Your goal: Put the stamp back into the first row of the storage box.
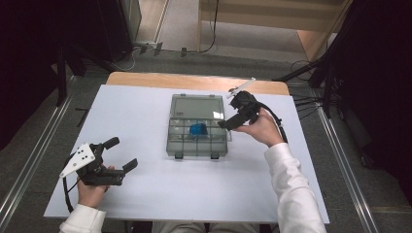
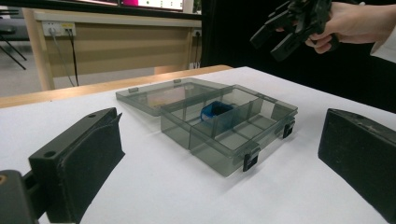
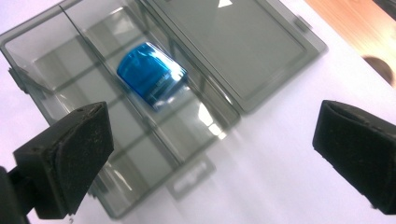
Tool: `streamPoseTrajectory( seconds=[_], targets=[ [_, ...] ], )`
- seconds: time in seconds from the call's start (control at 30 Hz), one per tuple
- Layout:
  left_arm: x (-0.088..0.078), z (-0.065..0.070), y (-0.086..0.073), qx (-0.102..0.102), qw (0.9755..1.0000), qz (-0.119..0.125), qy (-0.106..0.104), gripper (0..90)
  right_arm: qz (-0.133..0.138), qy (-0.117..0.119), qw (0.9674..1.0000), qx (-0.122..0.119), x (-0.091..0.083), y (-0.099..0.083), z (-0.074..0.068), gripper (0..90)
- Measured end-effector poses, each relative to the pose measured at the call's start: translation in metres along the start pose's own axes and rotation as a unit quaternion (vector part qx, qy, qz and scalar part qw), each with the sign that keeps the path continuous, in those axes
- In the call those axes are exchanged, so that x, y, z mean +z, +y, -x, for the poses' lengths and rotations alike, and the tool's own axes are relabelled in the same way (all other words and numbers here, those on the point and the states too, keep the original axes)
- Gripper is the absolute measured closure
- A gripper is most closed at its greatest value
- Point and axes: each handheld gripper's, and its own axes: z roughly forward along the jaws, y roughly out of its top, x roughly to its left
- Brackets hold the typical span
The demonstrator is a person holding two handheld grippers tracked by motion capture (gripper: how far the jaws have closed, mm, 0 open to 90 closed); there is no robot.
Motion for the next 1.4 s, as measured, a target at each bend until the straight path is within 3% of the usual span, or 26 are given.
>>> streamPoseTrajectory(
  seconds=[0.13, 0.27, 0.6, 0.7, 0.8, 0.83, 0.97, 1.1, 1.13, 1.17, 1.23, 1.33, 1.37, 1.4],
  targets=[
    [0.001, 0.0, 0.0, 0.001, 1.0, -0.004, 0.002, 0.0, 0.019, -0.014, 0.9994, 0.026, -0.013, -0.02, 0.006, 0.0],
    [0.001, 0.0, -0.001, 0.0, 1.0, -0.009, 0.003, 0.0, 0.022, -0.016, 0.9985, 0.047, -0.02, -0.038, 0.008, 0.0],
    [0.005, -0.001, -0.003, 0.0, 0.9997, -0.023, 0.006, 0.0, 0.052, -0.027, 0.9955, 0.075, -0.019, -0.088, 0.004, 0.0],
    [0.006, -0.002, -0.004, 0.003, 0.9995, -0.027, 0.016, 0.0, 0.078, -0.041, 0.9918, 0.092, -0.024, -0.111, -0.001, 0.0],
    [0.007, -0.004, -0.004, 0.004, 0.9991, -0.037, 0.022, 0.0, 0.077, -0.048, 0.9904, 0.105, -0.027, -0.12, -0.003, 0.0],
    [0.007, -0.006, -0.005, 0.002, 0.9988, -0.04, 0.029, 0.0, 0.09, -0.055, 0.9874, 0.117, -0.031, -0.129, -0.007, 0.0],
    [0.008, -0.009, -0.006, -0.002, 0.9986, -0.041, 0.034, 0.0, 0.102, -0.06, 0.9851, 0.125, -0.037, -0.138, -0.011, 0.0],
    [0.007, -0.011, -0.007, -0.006, 0.9982, -0.047, 0.037, 0.0, 0.149, -0.085, 0.9749, 0.142, -0.049, -0.151, -0.022, 0.0],
    [0.007, -0.011, -0.007, -0.006, 0.9982, -0.047, 0.037, 0.0, 0.149, -0.085, 0.9749, 0.142, -0.049, -0.151, -0.022, 0.0],
    [0.006, -0.012, -0.007, -0.007, 0.9982, -0.047, 0.036, 0.0, 0.161, -0.087, 0.9722, 0.147, -0.052, -0.158, -0.026, 0.0],
    [0.006, -0.013, -0.007, -0.007, 0.9982, -0.047, 0.036, 0.0, 0.184, -0.092, 0.9682, 0.142, -0.053, -0.166, -0.029, 0.0],
    [0.006, -0.013, -0.007, -0.007, 0.9982, -0.048, 0.037, 0.0, 0.187, -0.097, 0.9679, 0.136, -0.052, -0.172, -0.031, 0.0],
    [0.006, -0.013, -0.007, -0.003, 0.998, -0.047, 0.042, 0.0, 0.208, -0.11, 0.9631, 0.131, -0.052, -0.181, -0.034, 0.0],
    [0.006, -0.013, -0.007, -0.003, 0.998, -0.047, 0.042, 0.0, 0.208, -0.11, 0.9631, 0.131, -0.052, -0.181, -0.034, 0.0]
  ],
)
